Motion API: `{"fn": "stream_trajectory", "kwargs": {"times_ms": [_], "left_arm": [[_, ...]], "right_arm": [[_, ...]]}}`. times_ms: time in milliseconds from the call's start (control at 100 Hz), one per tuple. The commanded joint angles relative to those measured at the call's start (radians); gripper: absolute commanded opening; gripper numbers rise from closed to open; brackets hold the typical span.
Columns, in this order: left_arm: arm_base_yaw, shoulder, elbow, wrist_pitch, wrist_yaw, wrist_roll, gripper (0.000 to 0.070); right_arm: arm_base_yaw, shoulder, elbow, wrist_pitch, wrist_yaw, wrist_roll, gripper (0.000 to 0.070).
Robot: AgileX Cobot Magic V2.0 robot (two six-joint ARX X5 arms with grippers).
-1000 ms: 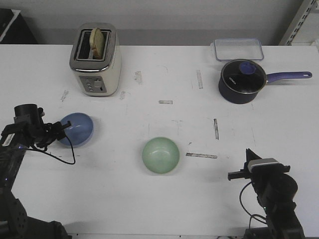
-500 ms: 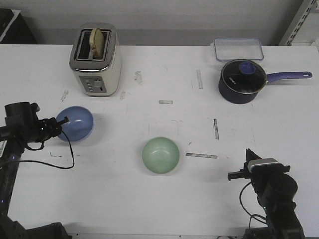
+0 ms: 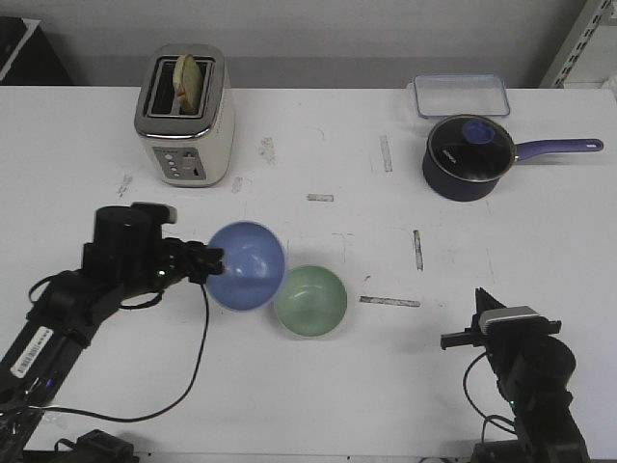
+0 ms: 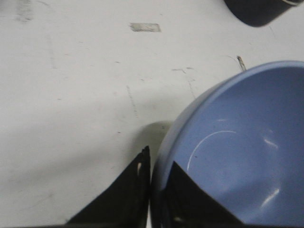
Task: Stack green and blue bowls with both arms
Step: 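Lift the blue bowl with the left gripper and lower it onto the green bowl, then open the left gripper and withdraw it from the stacked bowls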
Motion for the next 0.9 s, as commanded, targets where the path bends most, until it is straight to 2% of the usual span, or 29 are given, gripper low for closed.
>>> {"fn": "stream_trajectory", "kwargs": {"times_ms": [0,90,270,540,810,890], "left_arm": [[-0.089,0.039,0.016,0.031,-0.076,-0.027,0.0],[-0.18,0.098,0.016,0.053,-0.138,-0.027,0.0],[-0.251,0.235,0.016,0.103,-0.153,-0.026,0.0001],[-0.256,0.364,0.016,0.14,-0.153,-0.028,0.0001],[-0.257,0.393,0.016,0.143,-0.151,-0.028,0.0003],[-0.258,0.393,0.016,0.141,-0.151,-0.028,0.0036]], "right_arm": [[0.002,0.003,0.006,0.01,-0.001,-0.005,0.0],[0.002,0.003,0.006,0.009,-0.001,-0.005,0.0],[0.002,0.003,0.006,0.009,-0.001,-0.004,0.0],[0.002,0.003,0.006,0.009,-0.001,-0.003,0.0],[0.002,0.003,0.006,0.009,-0.001,-0.003,0.0],[0.002,0.003,0.006,0.009,-0.001,-0.003,0.0]]}}
